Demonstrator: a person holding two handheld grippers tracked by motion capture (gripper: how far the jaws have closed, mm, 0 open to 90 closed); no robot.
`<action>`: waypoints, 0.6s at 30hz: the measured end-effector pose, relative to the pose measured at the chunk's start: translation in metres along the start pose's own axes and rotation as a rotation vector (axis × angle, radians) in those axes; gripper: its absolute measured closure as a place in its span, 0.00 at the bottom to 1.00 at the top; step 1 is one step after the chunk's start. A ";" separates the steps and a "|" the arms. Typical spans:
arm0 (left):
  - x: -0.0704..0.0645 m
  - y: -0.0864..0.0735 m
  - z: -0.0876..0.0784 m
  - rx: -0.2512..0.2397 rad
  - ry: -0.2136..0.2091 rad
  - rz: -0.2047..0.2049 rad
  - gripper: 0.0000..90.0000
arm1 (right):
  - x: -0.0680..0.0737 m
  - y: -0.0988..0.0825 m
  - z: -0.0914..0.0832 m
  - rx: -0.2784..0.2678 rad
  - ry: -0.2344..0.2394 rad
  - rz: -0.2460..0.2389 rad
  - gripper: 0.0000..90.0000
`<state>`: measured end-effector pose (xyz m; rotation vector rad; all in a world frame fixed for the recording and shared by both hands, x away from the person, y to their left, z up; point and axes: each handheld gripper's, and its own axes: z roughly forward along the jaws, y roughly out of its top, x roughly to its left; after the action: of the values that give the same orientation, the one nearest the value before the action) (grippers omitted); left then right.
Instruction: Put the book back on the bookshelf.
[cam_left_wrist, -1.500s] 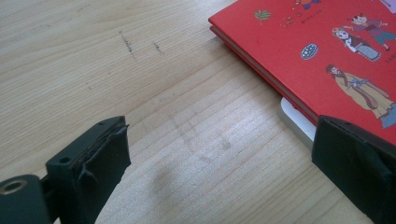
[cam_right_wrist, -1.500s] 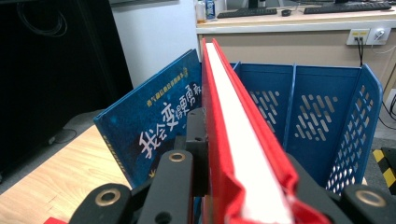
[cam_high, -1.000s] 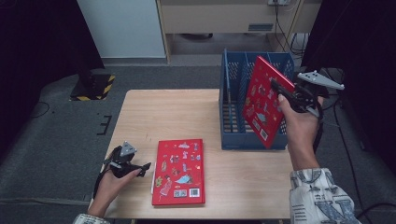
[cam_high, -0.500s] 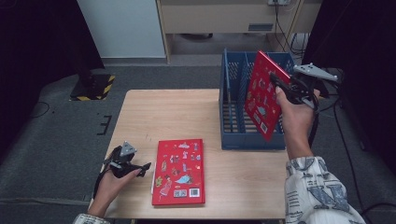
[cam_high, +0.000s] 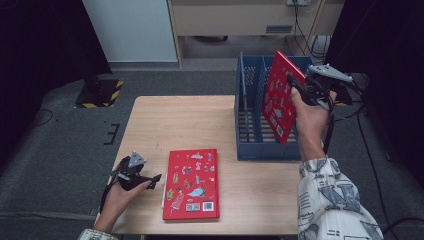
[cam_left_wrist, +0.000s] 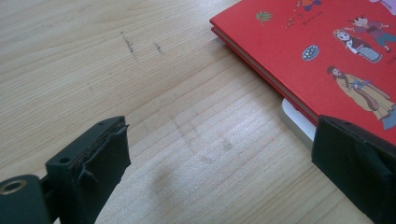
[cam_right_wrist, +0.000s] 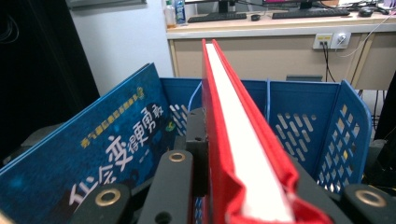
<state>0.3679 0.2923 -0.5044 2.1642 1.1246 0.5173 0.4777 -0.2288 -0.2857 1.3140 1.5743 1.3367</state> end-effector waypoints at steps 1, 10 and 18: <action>0.000 0.000 0.000 0.000 0.000 0.001 0.04 | 0.000 0.000 0.002 -0.002 -0.003 0.000 0.89; 0.000 0.000 0.001 -0.001 0.002 0.004 0.04 | -0.002 0.001 0.016 -0.002 -0.024 -0.007 0.89; 0.001 0.000 0.001 0.000 0.004 0.007 0.04 | 0.001 -0.004 0.026 -0.001 -0.037 -0.017 0.89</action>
<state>0.3686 0.2925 -0.5047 2.1683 1.1200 0.5255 0.5004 -0.2207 -0.2954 1.3145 1.5563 1.2961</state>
